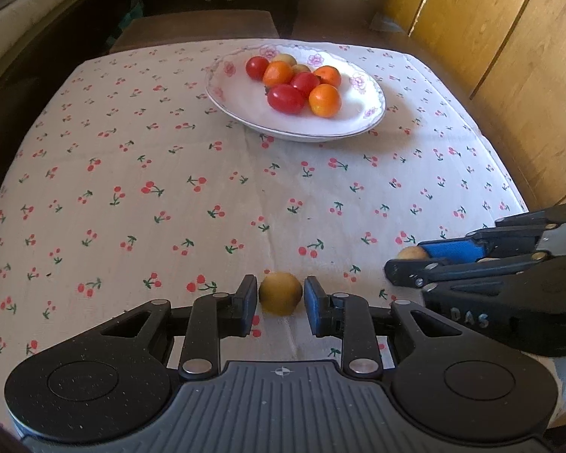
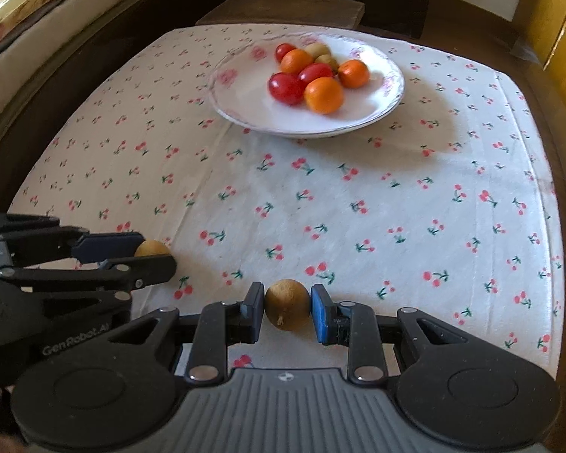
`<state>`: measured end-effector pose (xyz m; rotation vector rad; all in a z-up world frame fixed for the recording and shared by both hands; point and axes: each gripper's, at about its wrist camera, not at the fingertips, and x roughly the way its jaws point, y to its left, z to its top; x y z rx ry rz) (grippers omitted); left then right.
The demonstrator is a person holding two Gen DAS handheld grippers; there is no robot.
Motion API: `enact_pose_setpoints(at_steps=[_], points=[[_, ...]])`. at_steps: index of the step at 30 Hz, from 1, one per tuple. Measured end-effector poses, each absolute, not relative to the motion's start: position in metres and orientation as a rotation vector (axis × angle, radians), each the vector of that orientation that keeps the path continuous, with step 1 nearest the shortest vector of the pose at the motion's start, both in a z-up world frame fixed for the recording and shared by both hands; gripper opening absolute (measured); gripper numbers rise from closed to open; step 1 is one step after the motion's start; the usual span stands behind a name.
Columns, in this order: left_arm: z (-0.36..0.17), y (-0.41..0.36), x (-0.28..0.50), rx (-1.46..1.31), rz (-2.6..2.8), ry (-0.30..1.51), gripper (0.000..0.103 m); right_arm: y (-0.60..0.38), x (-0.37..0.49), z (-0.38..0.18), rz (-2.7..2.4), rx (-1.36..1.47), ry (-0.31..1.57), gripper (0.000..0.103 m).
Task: Organize fruits
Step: 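Carry both brown fruits over the white bowl with both tools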
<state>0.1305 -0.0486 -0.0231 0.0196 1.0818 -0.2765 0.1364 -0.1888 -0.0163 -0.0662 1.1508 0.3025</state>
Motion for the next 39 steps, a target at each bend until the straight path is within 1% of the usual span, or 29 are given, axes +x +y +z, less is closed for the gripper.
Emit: enact_pose_setpoints(at_steps=[3, 8, 9, 10, 11, 16, 22, 25, 28, 30, 31, 35, 39], points=[[-0.024, -0.048, 0.132, 0.014, -0.269, 1.084, 0.037, -0.189, 0.137, -0.017, 0.308, -0.071, 1.153, 0.029], [-0.023, -0.052, 0.132, 0.018, -0.273, 1.071, 0.049, -0.195, 0.139, -0.016, 0.3, -0.044, 1.156, 0.031], [-0.023, -0.053, 0.133, 0.019, -0.27, 1.07, 0.051, -0.195, 0.139, -0.015, 0.299, -0.04, 1.156, 0.034], [-0.022, -0.052, 0.133, 0.015, -0.266, 1.07, 0.054, -0.196, 0.139, -0.015, 0.299, -0.036, 1.154, 0.037], [-0.022, -0.052, 0.134, 0.008, -0.26, 1.07, 0.056, -0.196, 0.14, -0.015, 0.296, -0.035, 1.153, 0.037], [-0.023, -0.049, 0.135, 0.002, -0.248, 1.075, 0.058, -0.195, 0.141, -0.018, 0.296, -0.033, 1.166, 0.039], [-0.023, -0.051, 0.133, 0.011, -0.249, 1.074, 0.056, -0.197, 0.14, -0.018, 0.276, -0.029, 1.156, 0.039], [-0.024, -0.055, 0.132, 0.031, -0.253, 1.072, 0.053, -0.197, 0.14, -0.017, 0.266, -0.031, 1.151, 0.038], [-0.028, -0.059, 0.131, 0.052, -0.257, 1.087, 0.044, -0.192, 0.138, -0.02, 0.276, -0.057, 1.156, 0.037], [-0.028, -0.061, 0.129, 0.075, -0.255, 1.082, 0.043, -0.189, 0.137, -0.02, 0.272, -0.082, 1.146, 0.032], [-0.028, -0.062, 0.128, 0.091, -0.256, 1.078, 0.041, -0.188, 0.136, -0.02, 0.272, -0.08, 1.142, 0.029], [-0.025, -0.062, 0.126, 0.101, -0.261, 1.066, 0.034, -0.189, 0.134, -0.019, 0.266, -0.069, 1.138, 0.029], [-0.024, -0.064, 0.125, 0.102, -0.272, 1.065, 0.033, -0.189, 0.13, -0.015, 0.266, -0.061, 1.126, 0.029]])
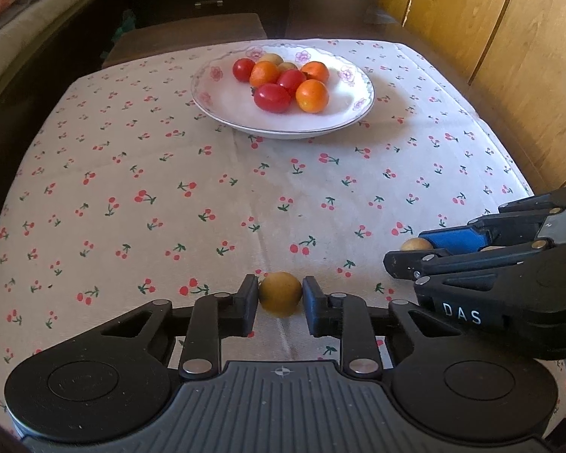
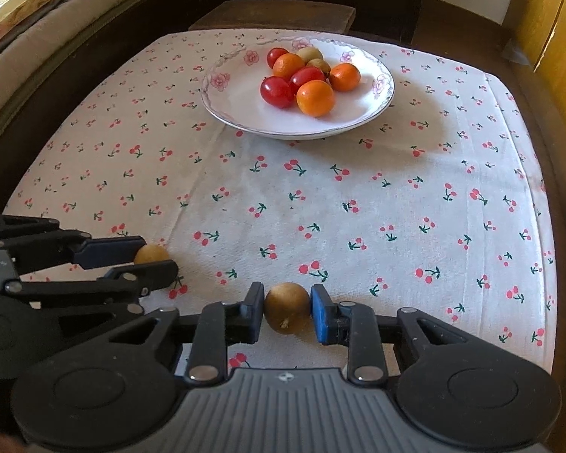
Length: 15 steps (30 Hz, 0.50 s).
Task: Organize fruits
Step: 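Carry both brown fruits over the white bowl with both tools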
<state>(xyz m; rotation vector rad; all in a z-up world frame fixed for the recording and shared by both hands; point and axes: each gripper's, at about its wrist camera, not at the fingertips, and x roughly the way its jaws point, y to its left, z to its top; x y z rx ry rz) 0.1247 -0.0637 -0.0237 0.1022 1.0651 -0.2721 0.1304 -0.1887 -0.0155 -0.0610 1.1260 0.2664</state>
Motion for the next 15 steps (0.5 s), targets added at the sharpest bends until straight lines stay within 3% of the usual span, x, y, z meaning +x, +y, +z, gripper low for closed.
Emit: enact_pose_setpoints(at_steps=[15], points=[[-0.011, -0.065, 0.127, 0.076, -0.277, 1.021, 0.033, -0.188, 0.128, 0.001, 0.276, -0.029, 1.077, 0.029]])
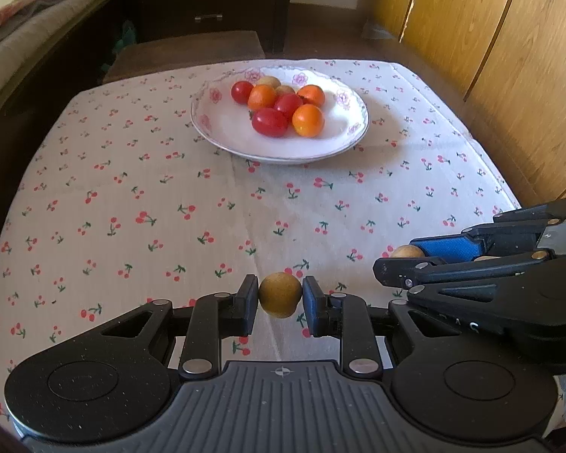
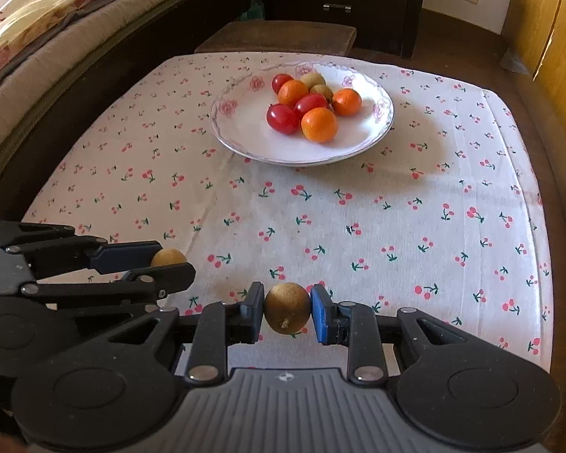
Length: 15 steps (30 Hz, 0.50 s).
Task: Organize fruits
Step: 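Carry both brown fruits over the white bowl with both tools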
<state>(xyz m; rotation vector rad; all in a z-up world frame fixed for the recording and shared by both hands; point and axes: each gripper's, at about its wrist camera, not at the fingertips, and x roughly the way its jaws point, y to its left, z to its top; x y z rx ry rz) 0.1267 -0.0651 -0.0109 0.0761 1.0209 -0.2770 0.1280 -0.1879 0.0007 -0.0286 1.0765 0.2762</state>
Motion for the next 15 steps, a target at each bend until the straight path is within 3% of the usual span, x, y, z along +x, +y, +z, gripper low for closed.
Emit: enact_pose_setpoints(at_steps=[15], points=[[0.003, -0.065, 0.14, 0.038, -0.274, 0.981, 0.032, -0.194, 0.137, 0.011, 0.265, 0.003, 1.043, 0.029]])
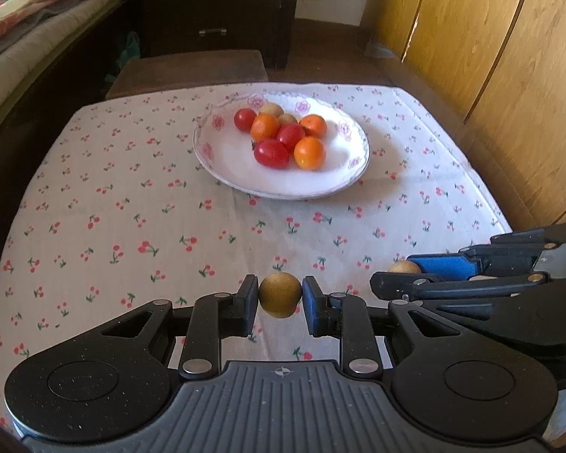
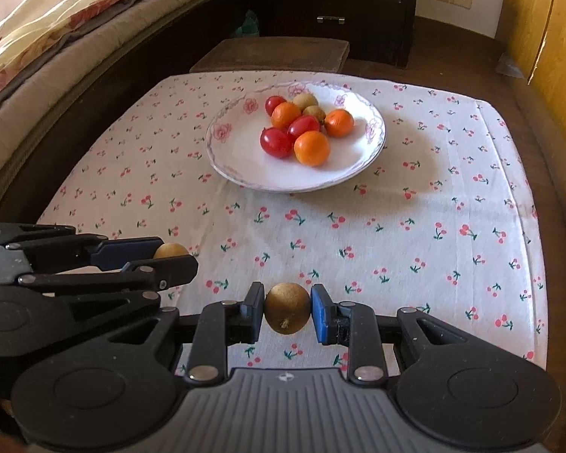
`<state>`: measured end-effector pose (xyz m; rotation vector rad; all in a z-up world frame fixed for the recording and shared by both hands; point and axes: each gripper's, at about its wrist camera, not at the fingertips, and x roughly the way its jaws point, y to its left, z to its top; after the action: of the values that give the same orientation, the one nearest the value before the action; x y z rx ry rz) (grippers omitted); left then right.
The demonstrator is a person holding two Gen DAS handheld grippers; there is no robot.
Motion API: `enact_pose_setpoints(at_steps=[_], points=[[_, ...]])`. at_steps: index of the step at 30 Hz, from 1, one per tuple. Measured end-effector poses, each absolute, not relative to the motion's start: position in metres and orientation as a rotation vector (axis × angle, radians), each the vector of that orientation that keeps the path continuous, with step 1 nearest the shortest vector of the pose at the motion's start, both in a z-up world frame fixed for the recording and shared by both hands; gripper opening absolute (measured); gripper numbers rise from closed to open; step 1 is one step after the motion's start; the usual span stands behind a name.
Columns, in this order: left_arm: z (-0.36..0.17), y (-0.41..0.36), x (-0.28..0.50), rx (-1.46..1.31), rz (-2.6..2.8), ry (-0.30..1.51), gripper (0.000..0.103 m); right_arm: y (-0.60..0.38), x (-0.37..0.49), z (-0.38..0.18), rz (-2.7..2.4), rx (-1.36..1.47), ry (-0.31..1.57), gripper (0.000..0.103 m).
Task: Organize fruits
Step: 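Carry both brown fruits over the white bowl with both tools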
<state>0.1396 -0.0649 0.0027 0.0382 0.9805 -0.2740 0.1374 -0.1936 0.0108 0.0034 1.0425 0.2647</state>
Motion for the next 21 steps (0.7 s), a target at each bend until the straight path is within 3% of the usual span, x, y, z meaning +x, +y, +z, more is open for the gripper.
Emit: enact_pose_setpoints(at_steps=[21], points=[[0.02, -0.074, 0.196, -0.012, -0.265, 0.922, 0.031, -0.21, 0.193, 0.026, 0.212, 0.067, 0.978, 0.029]])
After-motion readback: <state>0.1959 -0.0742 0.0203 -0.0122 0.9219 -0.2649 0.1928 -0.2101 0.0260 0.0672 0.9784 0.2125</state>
